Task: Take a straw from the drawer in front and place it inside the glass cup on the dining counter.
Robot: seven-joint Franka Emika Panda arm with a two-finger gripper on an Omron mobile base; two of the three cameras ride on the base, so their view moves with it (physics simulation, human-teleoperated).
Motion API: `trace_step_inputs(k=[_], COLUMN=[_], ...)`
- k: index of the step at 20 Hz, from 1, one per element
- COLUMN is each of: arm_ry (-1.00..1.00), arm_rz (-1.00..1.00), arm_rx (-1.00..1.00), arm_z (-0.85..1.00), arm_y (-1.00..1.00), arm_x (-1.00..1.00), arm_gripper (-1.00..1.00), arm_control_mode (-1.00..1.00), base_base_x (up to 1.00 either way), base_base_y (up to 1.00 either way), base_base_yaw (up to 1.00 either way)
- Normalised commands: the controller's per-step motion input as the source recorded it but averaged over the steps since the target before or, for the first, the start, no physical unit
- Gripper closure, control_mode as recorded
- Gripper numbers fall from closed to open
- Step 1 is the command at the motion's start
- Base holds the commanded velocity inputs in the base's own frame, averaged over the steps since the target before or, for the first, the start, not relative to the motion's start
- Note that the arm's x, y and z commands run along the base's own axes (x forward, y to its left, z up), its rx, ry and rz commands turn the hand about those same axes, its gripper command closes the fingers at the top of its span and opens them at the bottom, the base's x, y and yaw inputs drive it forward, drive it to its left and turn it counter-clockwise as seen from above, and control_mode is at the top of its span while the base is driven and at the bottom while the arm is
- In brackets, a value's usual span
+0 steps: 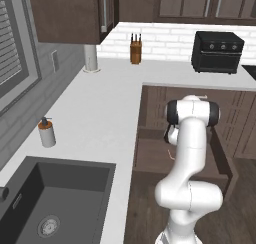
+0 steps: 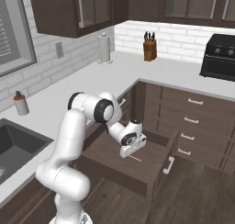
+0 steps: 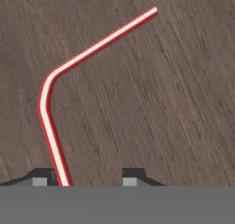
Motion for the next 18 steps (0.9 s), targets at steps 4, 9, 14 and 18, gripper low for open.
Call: trace_step_inputs(k=[4,9,14,18], arm_ry=[0.00,-0.03,-0.09,-0.12], arm_rz=[0.00,0.00,0.00,0.00], arm_rx=[0.00,0.00,0.00,0.00], arm_z=[-0.66,-0.50,-0.31,0.00], arm_y=[0.11,0.03,0.07,0.04], arm_x=[0.00,0.00,0.00,0.00], arm_gripper=[1.00,1.00,1.00,1.00], arm_control_mode=[-1.00,-1.00,-1.00,-1.00], base_base_x=[0.00,0.00,0.00,0.00], base_base_y=[0.00,0.00,0.00,0.00], base_base_yaw=[0.00,0.00,0.00,0.00])
